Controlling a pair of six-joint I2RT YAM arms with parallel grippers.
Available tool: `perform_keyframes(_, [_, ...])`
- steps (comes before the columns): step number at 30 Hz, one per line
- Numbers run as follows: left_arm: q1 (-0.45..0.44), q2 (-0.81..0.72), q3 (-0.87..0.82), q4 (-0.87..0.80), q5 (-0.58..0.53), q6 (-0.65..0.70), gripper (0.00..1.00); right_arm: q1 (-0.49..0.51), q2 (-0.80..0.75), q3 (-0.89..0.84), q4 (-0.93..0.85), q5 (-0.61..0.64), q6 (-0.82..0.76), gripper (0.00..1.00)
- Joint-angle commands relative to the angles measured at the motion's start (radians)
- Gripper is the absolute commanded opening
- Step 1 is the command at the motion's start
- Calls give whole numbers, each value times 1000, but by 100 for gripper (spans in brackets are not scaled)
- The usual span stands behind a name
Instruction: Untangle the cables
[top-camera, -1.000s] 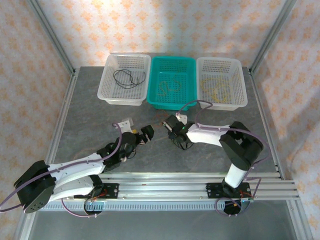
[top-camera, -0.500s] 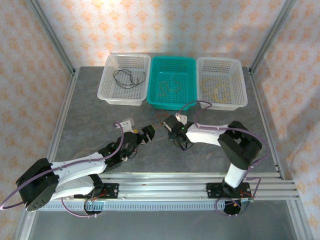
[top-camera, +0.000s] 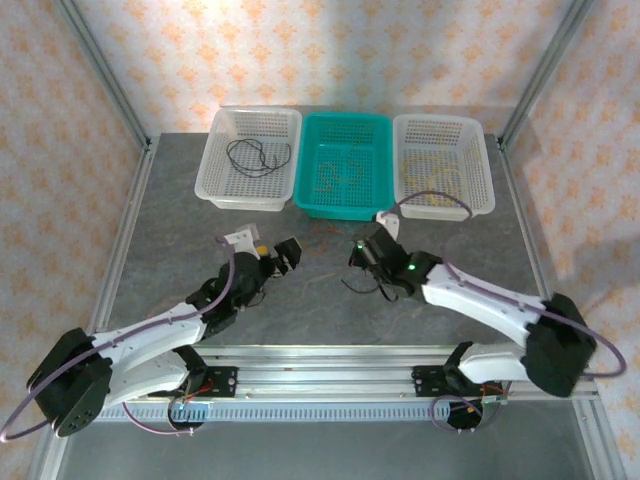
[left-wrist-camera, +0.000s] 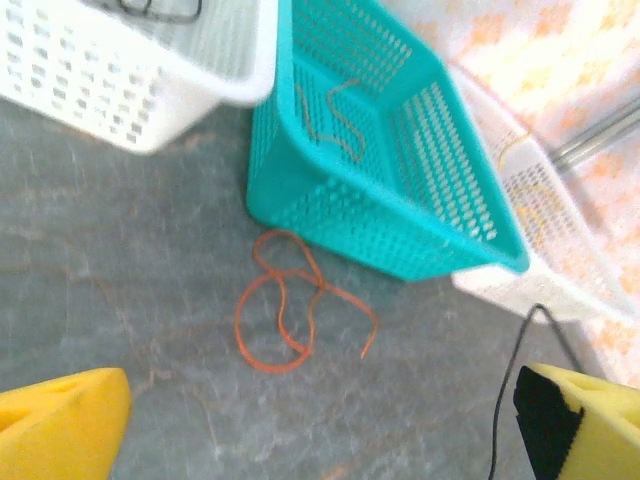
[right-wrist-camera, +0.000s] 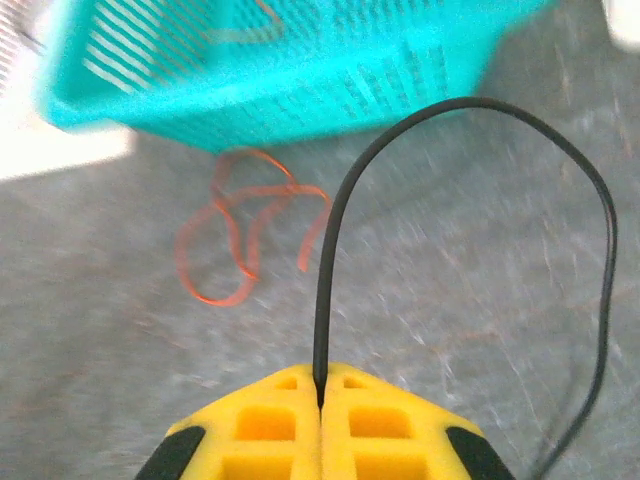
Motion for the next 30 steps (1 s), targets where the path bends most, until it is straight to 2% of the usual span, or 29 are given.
perform_keyframes(1, [59, -47, 69, 39, 83, 121, 99, 6, -119, -9, 22, 43, -104, 0])
perform_keyframes(7, [179, -58, 149, 26, 245, 316, 99, 5, -222, 62, 51, -52, -288, 0])
perform_keyframes(11, [217, -50, 152, 93, 338, 507, 99, 2, -184, 151, 40, -125, -377, 0])
perform_keyframes(13, [236, -50, 151, 118, 359, 556, 100, 2, -154, 193, 34, -160, -393, 0])
perform_keyframes(17, [306, -38, 153, 177, 476, 600, 100, -2, -132, 229, 92, -241, -449, 0])
perform_keyframes(20, [353, -17, 176, 197, 570, 630, 99, -35, -104, 285, 74, -352, -510, 0])
perform_keyframes(22, [372, -5, 180, 236, 628, 657, 99, -66, -87, 331, 41, -494, -553, 0])
perform_keyframes(25, [384, 23, 197, 282, 722, 705, 99, -87, -82, 374, 11, -639, -591, 0])
perform_keyframes(30, [384, 58, 203, 397, 789, 753, 99, -107, -84, 420, -16, -796, -661, 0])
